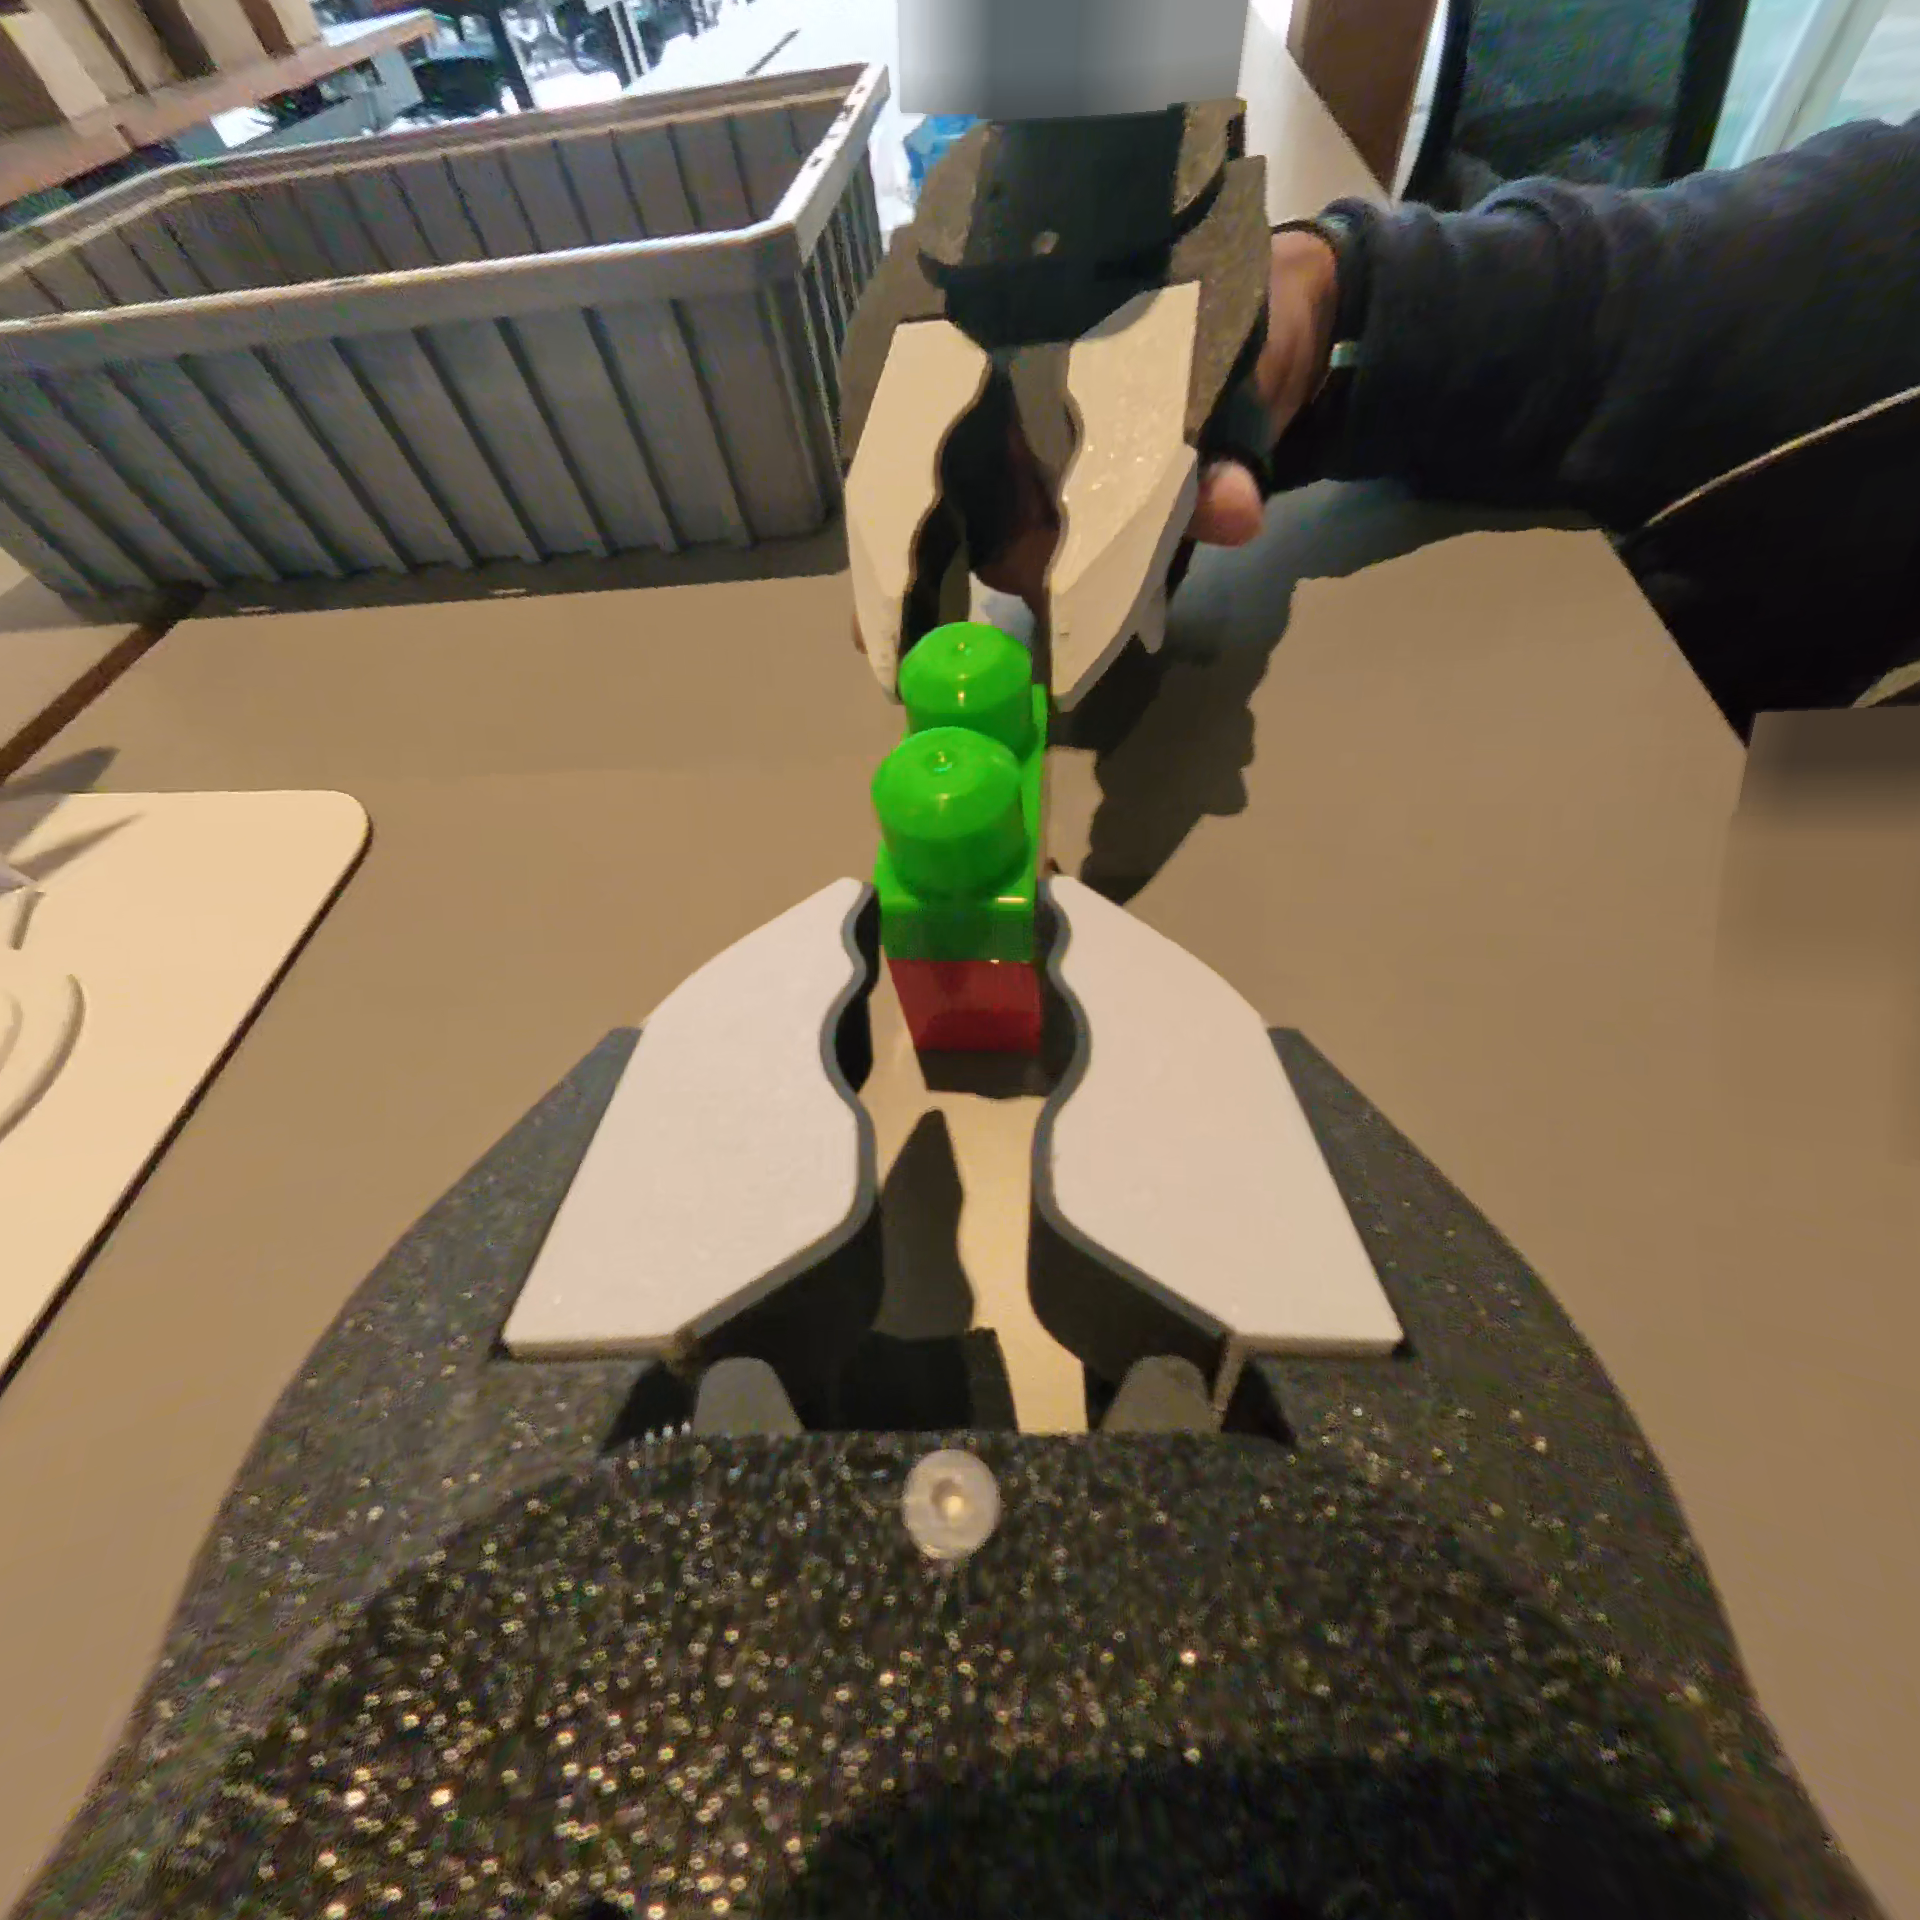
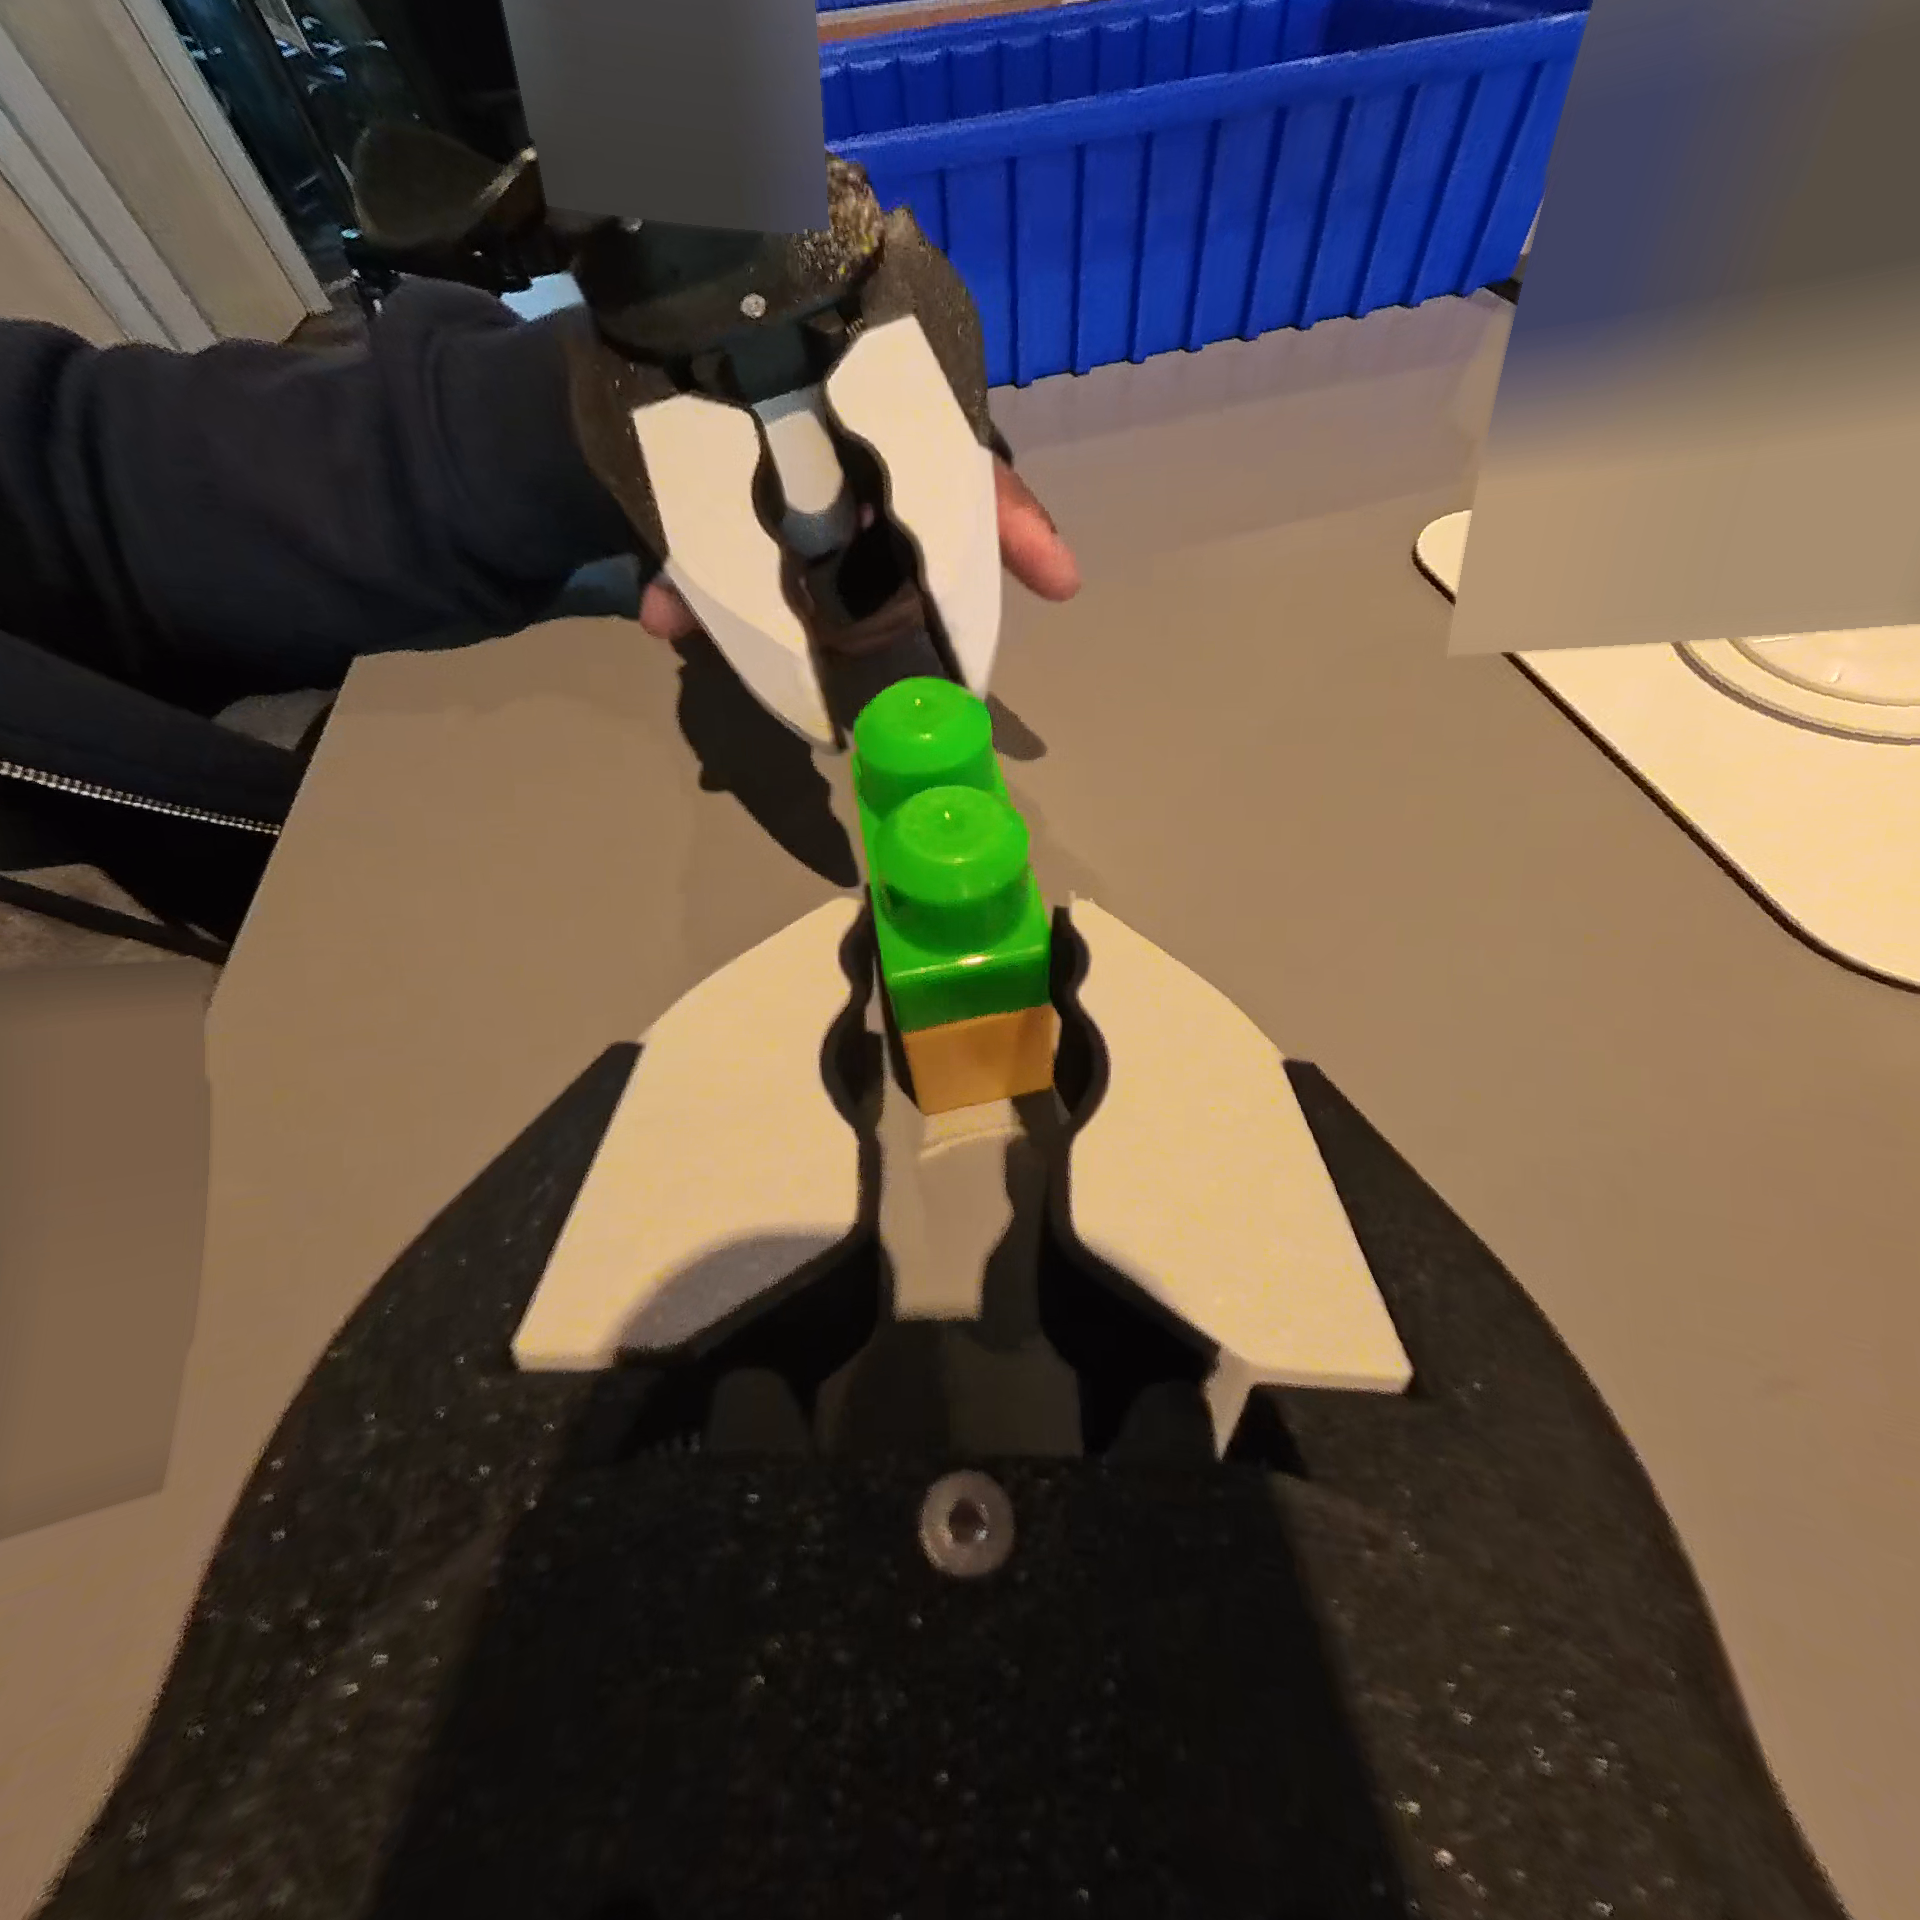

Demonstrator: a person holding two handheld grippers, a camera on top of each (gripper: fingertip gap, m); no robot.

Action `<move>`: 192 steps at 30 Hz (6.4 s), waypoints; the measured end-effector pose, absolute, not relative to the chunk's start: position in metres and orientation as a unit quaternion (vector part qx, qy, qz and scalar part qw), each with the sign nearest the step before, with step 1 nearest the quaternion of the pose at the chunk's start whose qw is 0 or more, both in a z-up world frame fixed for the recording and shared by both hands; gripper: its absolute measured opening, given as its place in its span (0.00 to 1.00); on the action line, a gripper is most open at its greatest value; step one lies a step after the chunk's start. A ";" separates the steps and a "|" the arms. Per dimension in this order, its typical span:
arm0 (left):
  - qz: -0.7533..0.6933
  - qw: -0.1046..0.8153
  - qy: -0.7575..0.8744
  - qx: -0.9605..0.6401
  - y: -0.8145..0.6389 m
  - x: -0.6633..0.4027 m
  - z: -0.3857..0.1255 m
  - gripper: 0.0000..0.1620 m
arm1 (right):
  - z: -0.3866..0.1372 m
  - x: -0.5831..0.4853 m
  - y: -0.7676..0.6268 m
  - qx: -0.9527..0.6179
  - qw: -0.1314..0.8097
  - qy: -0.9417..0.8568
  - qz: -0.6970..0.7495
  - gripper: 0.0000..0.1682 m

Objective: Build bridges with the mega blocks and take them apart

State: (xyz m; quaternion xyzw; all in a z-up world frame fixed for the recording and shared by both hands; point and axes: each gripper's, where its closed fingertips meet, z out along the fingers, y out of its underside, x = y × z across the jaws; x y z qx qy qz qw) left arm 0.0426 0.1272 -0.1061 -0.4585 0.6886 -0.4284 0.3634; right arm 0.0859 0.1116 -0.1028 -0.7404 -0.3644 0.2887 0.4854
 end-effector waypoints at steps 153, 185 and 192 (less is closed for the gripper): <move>-0.624 0.376 0.416 -0.544 0.166 0.054 -0.039 0.14 | 0.061 0.389 0.201 -0.791 0.609 -0.054 -0.025 0.49; -0.110 0.545 0.354 -0.752 0.373 -0.224 0.043 0.35 | -0.095 0.073 0.124 -0.712 0.562 -0.376 0.188 0.27; -0.061 0.366 0.388 -0.844 0.427 -0.264 -0.039 0.35 | -0.098 0.071 0.123 -0.715 0.557 -0.384 0.178 0.26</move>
